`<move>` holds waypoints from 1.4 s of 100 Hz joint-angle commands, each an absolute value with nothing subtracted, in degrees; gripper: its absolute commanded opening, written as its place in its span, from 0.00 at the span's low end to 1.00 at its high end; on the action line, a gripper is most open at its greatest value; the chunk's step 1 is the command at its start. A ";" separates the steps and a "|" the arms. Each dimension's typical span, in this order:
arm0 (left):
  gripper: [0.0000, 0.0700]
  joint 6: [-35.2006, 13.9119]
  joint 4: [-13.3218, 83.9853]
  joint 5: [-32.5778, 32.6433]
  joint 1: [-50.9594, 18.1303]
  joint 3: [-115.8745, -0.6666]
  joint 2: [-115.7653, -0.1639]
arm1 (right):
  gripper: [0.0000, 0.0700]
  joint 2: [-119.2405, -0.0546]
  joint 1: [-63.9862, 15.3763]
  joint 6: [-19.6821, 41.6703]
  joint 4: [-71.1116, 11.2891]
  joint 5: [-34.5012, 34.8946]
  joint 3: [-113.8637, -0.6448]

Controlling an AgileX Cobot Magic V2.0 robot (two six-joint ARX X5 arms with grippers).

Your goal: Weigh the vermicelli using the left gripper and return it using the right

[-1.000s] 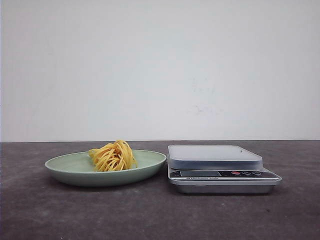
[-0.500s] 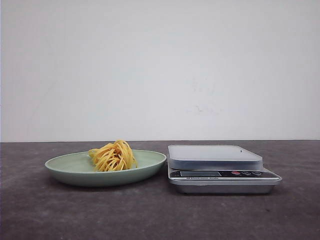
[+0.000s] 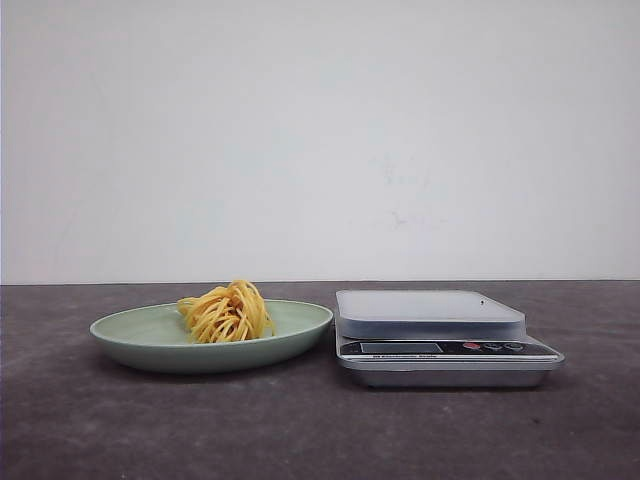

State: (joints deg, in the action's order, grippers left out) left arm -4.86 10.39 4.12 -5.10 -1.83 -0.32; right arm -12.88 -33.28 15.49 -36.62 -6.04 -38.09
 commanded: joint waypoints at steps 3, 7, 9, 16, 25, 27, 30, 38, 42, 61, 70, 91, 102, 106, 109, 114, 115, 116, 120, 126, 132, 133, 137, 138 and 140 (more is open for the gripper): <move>0.00 -3.95 10.72 4.01 -4.99 -0.80 -0.27 | 0.00 -12.95 -33.52 13.93 -36.03 -6.09 -38.59; 0.00 -3.97 10.72 4.01 -4.99 -0.80 -0.27 | 0.00 -12.95 -33.50 11.90 -35.99 -6.07 -38.59; 0.00 -3.95 10.72 4.01 -4.99 -0.80 -0.27 | 0.00 -12.95 -33.50 11.49 -35.97 -6.07 -38.59; 0.00 -3.95 10.72 4.01 -4.99 -0.80 -0.27 | 0.00 -12.95 -33.50 11.33 -36.01 -6.02 -38.59; 0.00 -3.95 10.72 4.01 -4.99 -0.80 -0.27 | 0.00 -12.25 -32.03 8.49 -35.83 -6.09 -38.57; 0.00 -3.95 10.72 4.01 -4.99 -0.80 -0.27 | 0.00 -12.10 -31.16 6.66 -35.51 -6.07 -38.57; 0.00 -3.97 10.72 4.01 -4.99 -0.80 -0.27 | 0.00 -11.90 -29.52 5.04 -35.03 -6.00 -38.57; 0.00 -3.95 10.72 4.01 -4.99 -0.80 -0.27 | 0.00 -11.29 -23.75 4.91 -33.69 -5.85 -38.33; 0.00 -3.97 10.74 4.01 -4.99 -0.80 -0.27 | 0.00 -11.00 -20.56 4.95 -32.99 -5.78 -37.87; 0.00 -3.95 10.74 4.01 -4.99 -0.80 -0.27 | 0.00 -8.93 -6.85 7.64 -26.48 -4.14 -29.32; 0.00 -3.97 10.72 4.01 -4.99 -0.80 -0.27 | 0.00 -6.98 -2.09 8.12 -24.27 -2.39 -23.62; 0.00 -3.95 10.74 4.01 -4.99 -0.80 -0.27 | 0.00 -2.20 1.02 5.48 -17.80 -1.48 -13.08; 0.00 -3.95 10.74 4.01 -4.99 -0.80 -0.27 | 0.00 -1.34 0.49 3.03 -14.28 -1.30 -9.72; 0.00 -3.97 10.74 4.01 -4.99 -0.80 -0.27 | 0.00 -1.23 0.45 2.57 -13.10 -1.28 -8.60; 0.00 -3.97 10.74 4.01 -4.99 -0.80 -0.27 | 0.00 -1.23 0.45 2.55 -12.21 -1.28 -7.75; 0.00 -3.97 10.74 4.01 -4.99 -0.80 -0.27 | 0.00 -1.23 0.47 2.50 -11.00 -1.30 -6.37; 0.00 -3.97 10.72 4.01 -4.99 -0.80 -0.27 | 0.00 -1.23 0.47 2.50 -10.74 -1.30 -6.09; 0.00 -3.95 10.74 4.01 -4.99 -0.80 -0.27 | 0.00 -1.21 0.47 2.50 -10.41 -1.28 -5.78; 0.00 -3.95 10.74 4.01 -4.99 -0.80 -0.27 | 0.00 -1.21 0.47 2.52 -9.26 -1.26 -4.56; 0.00 -3.95 10.74 4.01 -4.99 -0.80 -0.27 | 0.00 -1.19 0.45 2.55 -8.67 -1.23 -3.07; 0.00 -3.95 10.74 4.01 -4.99 -0.80 -0.27 | 0.00 -1.19 0.47 2.55 -8.60 -1.28 -1.87; 0.00 -3.95 10.74 4.01 -4.99 -0.80 -0.27 | 0.00 -1.19 0.47 2.52 -8.60 -1.26 -1.72; 0.00 -3.97 10.74 4.01 -4.99 -0.80 -0.27 | 0.00 -0.99 0.47 2.50 -8.60 -1.28 -1.06; 0.00 -3.97 10.74 4.01 -4.99 -0.80 -0.27 | 0.00 -0.91 0.47 2.48 -8.64 -1.28 -0.91; 0.00 -3.95 10.72 4.01 -4.99 -0.80 -0.27 | 0.00 -0.82 0.47 2.50 -8.82 -1.28 -0.69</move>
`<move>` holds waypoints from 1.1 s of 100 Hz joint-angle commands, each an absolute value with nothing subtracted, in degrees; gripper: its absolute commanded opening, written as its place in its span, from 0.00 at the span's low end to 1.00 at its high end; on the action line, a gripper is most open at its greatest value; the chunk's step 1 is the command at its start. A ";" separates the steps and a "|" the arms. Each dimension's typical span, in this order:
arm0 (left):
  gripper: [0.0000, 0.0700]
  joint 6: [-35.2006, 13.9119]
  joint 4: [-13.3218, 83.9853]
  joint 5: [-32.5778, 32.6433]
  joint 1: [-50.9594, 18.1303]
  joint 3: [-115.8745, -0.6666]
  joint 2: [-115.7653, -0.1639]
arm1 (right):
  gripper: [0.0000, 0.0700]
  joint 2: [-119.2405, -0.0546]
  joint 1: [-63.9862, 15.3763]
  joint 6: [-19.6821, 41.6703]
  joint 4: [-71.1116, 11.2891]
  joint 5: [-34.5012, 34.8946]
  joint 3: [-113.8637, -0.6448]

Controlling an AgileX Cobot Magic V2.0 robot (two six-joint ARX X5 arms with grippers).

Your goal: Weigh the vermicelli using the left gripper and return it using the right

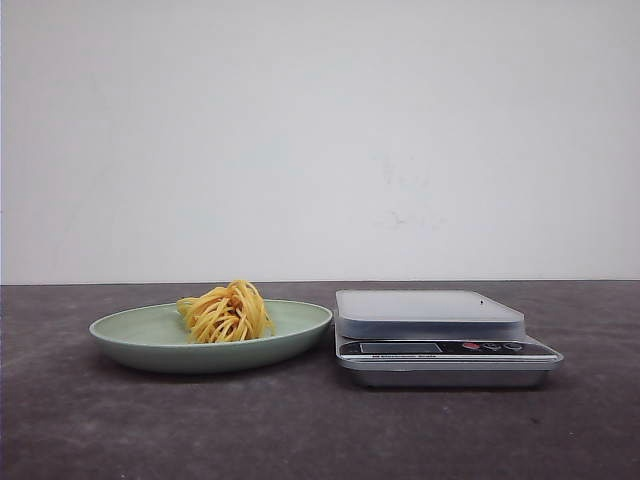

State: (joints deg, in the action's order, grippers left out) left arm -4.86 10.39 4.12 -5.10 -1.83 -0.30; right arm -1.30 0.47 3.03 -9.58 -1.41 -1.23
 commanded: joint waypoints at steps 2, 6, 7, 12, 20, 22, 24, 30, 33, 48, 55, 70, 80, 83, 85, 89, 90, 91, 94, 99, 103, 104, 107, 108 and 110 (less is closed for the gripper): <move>0.00 -3.95 10.74 4.01 -4.99 -0.80 -0.27 | 0.00 -0.75 0.47 2.44 -9.37 -1.28 -0.69; 0.00 -3.97 10.74 4.01 -4.99 -0.80 -0.27 | 0.00 -0.49 0.47 2.26 -9.85 -1.30 -0.69; 0.00 -3.95 10.74 4.01 -4.99 -0.80 -0.27 | 0.00 -0.45 0.47 2.20 -9.89 -1.30 -0.69; 0.00 -3.97 10.74 4.01 -4.99 -0.80 -0.27 | 0.00 -0.21 0.47 2.07 -10.13 -1.28 -0.69; 0.00 -3.97 10.74 4.01 -4.99 -0.80 -0.27 | 0.00 -0.23 0.45 2.11 -10.35 -1.15 -0.69; 0.00 -3.95 10.74 4.01 -4.99 -0.80 -0.27 | 0.00 -0.23 0.45 2.07 -10.35 -0.95 -0.69; 0.00 -3.95 10.74 4.01 -4.99 -0.80 -0.27 | 0.00 -0.23 0.45 2.04 -10.35 -0.78 -0.69; 0.00 -3.95 10.74 4.01 -4.99 -0.80 -0.27 | 0.00 -0.23 0.45 1.61 -10.37 -0.14 -0.69; 0.00 -3.95 10.74 4.01 -4.99 -0.80 -0.27 | 0.00 -0.23 0.45 1.28 -10.37 0.12 -0.69; 0.00 -3.97 10.74 4.01 -4.99 -0.80 -0.27 | 0.00 -0.23 0.45 1.21 -10.35 0.16 -0.69; 0.00 -3.95 10.72 4.01 -4.99 -0.80 -0.27 | 0.00 -0.23 0.47 1.48 -9.76 0.05 -0.69; 0.00 -3.95 10.74 4.01 -4.99 -0.80 -0.27 | 0.00 -0.23 0.47 1.48 -8.82 0.03 -0.71; 0.00 -3.95 10.74 4.01 -4.99 -0.80 -0.27 | 0.00 -0.23 0.47 1.48 -8.82 0.03 -0.71; 0.00 -3.97 10.74 4.01 -4.99 -0.80 -0.27 | 0.00 -0.23 0.47 1.48 -8.82 0.03 -0.71; 0.00 -3.95 10.74 4.01 -4.99 -0.80 -0.27 | 0.00 -0.23 0.47 1.45 -8.82 0.03 -0.71; 0.00 -3.95 10.74 4.01 -4.99 -0.80 -0.27 | 0.00 -0.23 0.47 1.48 -8.82 0.03 -0.71; 0.00 -3.95 10.74 4.01 -4.99 -0.80 -0.27 | 0.00 -0.23 0.47 1.48 -8.82 0.01 -0.71; 0.00 -3.95 10.72 4.01 -4.99 -0.80 -0.27 | 0.00 -0.23 0.47 1.48 -8.82 0.03 -0.71; 0.00 -3.95 10.74 4.01 -4.99 -0.80 -0.27 | 0.00 -0.23 0.47 1.48 -8.82 0.03 -0.71; 0.00 -3.97 10.74 4.01 -4.99 -0.80 -0.27 | 0.00 -0.23 0.47 1.45 -8.82 0.03 -0.71; 0.00 -3.95 10.74 4.01 -4.99 -0.80 -0.27 | 0.00 -0.23 0.47 1.48 -8.82 0.03 -0.71; 0.00 -3.97 10.74 4.01 -4.99 -0.80 -0.27 | 0.00 -0.23 0.47 1.48 -8.82 0.03 -0.71; 0.00 -3.95 10.74 4.01 -4.99 -0.80 -0.27 | 0.00 -0.23 0.47 1.48 -8.82 0.03 -0.71; 0.00 -3.95 10.74 4.01 -4.99 -0.80 -0.27 | 0.00 -0.23 0.47 1.45 -8.82 0.03 -0.71; 0.00 -3.95 10.74 4.01 -4.99 -0.80 -0.27 | 0.00 -0.23 0.47 1.48 -8.82 0.03 -0.71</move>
